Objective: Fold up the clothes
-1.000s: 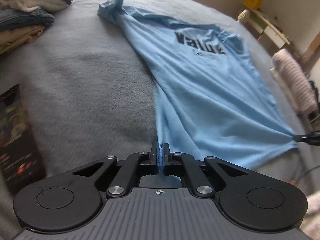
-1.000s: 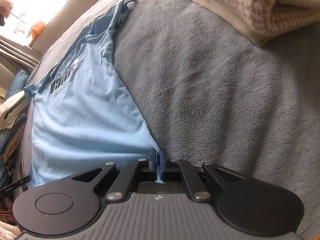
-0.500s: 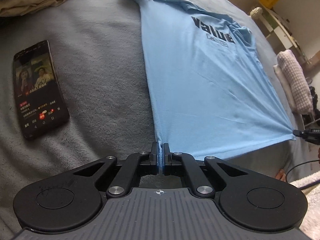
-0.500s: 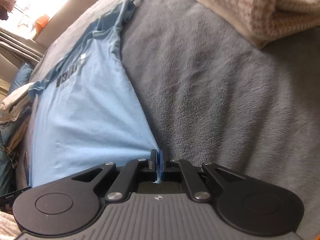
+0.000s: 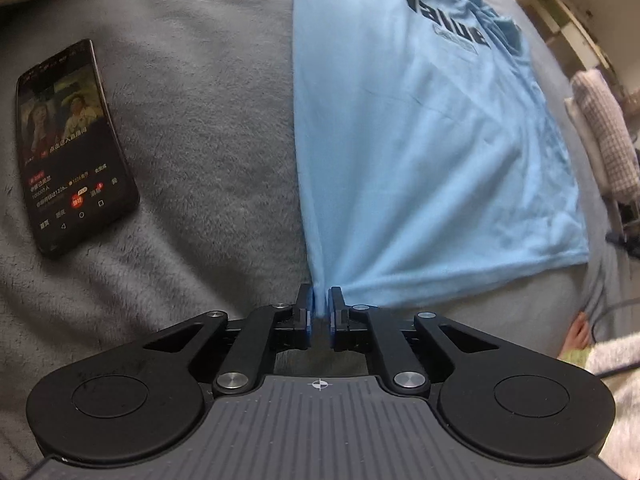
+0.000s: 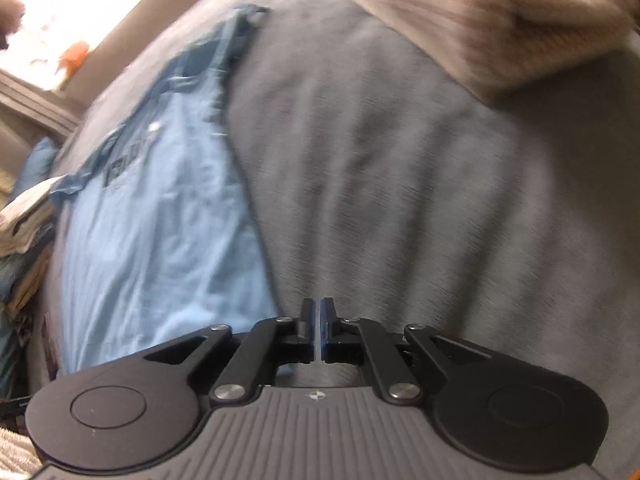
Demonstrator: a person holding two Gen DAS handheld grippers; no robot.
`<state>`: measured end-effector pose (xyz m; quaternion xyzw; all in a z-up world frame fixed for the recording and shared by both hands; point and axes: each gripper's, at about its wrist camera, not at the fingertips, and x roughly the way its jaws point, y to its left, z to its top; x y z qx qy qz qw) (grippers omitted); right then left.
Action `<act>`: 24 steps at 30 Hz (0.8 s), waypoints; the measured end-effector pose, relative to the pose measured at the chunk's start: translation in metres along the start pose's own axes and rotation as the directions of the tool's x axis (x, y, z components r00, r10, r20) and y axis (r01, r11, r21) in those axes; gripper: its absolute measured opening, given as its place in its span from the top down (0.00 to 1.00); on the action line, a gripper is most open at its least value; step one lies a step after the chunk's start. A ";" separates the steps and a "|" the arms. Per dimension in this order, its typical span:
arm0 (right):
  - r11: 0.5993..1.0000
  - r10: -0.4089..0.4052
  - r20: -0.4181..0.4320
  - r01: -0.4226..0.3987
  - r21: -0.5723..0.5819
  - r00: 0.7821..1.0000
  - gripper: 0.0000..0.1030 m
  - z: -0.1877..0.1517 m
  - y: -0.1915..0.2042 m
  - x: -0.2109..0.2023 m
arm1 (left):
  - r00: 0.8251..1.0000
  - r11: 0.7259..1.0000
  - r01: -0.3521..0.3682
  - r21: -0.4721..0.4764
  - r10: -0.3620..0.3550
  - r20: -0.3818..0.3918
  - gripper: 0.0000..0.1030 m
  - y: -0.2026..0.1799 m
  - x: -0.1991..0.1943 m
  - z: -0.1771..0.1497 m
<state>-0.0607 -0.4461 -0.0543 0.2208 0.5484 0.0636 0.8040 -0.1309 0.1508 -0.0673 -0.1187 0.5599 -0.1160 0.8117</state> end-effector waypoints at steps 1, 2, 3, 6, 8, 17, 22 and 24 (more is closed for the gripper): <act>1.000 0.002 0.005 -0.002 -0.020 1.000 0.84 0.004 0.006 0.002 | 1.000 1.000 -0.007 0.009 0.007 0.006 0.88 -0.001 -0.001 0.000; 0.999 0.002 0.009 -0.001 -0.042 1.000 0.73 0.008 0.013 0.005 | 1.000 1.000 -0.014 0.017 0.013 0.012 0.85 -0.001 -0.003 0.000; 0.998 0.000 0.011 0.001 -0.066 1.000 0.66 0.010 0.018 0.008 | 1.000 0.999 -0.021 0.026 0.020 0.018 0.81 -0.002 -0.004 0.000; 0.992 -0.010 -0.015 0.008 -0.122 1.000 0.53 0.015 0.031 0.020 | 0.999 0.998 -0.041 0.051 0.040 0.036 0.78 -0.004 -0.008 0.000; 0.989 -0.018 -0.049 0.011 -0.145 0.999 0.52 0.016 0.035 0.030 | 0.997 0.996 -0.056 0.068 0.052 0.048 0.77 -0.005 -0.011 0.000; 0.954 -0.106 -0.080 0.078 -0.289 0.991 0.97 -0.016 0.050 0.044 | 0.993 0.992 -0.068 0.111 0.057 0.103 0.75 -0.023 0.011 0.021; 0.926 -0.172 -0.027 0.152 -0.345 0.985 0.99 -0.024 0.058 0.025 | 0.998 0.991 -0.067 0.116 0.065 0.017 0.75 -0.029 0.034 0.020; 0.925 -0.182 -0.025 0.162 -0.344 0.983 0.99 -0.024 0.058 0.012 | 0.998 0.991 -0.058 0.119 0.059 -0.001 0.75 -0.030 0.036 0.017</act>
